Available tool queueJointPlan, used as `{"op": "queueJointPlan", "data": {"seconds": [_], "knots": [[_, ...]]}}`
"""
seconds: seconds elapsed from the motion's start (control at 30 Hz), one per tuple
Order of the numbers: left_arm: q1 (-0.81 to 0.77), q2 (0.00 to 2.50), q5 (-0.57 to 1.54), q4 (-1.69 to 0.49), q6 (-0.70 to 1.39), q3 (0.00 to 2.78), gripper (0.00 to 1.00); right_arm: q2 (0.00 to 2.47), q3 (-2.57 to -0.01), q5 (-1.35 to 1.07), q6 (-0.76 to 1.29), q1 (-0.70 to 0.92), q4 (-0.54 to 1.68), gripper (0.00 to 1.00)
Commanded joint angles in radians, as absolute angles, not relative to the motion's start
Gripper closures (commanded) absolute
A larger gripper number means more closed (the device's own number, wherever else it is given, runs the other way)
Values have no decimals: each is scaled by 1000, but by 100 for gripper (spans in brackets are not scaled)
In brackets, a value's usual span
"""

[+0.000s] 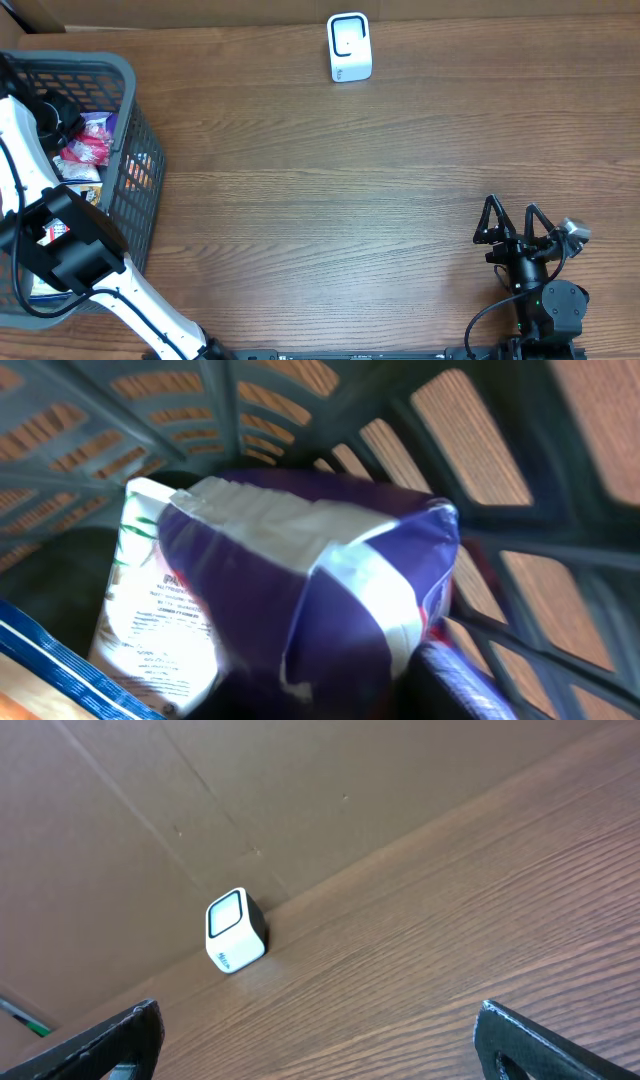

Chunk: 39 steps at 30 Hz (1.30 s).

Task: Scan the item barcode
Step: 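Reach the left gripper into the basket and grasp the purple snack pack, then lift the purple pack out and place it on the table centre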

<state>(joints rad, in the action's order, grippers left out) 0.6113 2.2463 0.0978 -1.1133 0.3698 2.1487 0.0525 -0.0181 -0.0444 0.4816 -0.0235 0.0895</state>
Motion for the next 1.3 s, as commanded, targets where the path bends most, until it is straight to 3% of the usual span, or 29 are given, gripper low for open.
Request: {"op": "queueJointPlan", "data": {"seconds": [0.0,0.3,0.7,1.13,1.27], "knots": [[611,2297,50,-1107,383,2154,96,44,-8,-35,475,-16,81,0],[623,2237,19,-1204,382,2186,96,44,-8,-35,475,-16,81,0],[633,1836,24,-1417,359,2229,96,44,-8,-35,475,-16,81,0],[630,1451,249,-1681,216,2229,96,44,-8,-35,475,-16,81,0],[565,1354,316,-1689,187,2228,96,44,-8,-35,475,-16,81,0]]}}
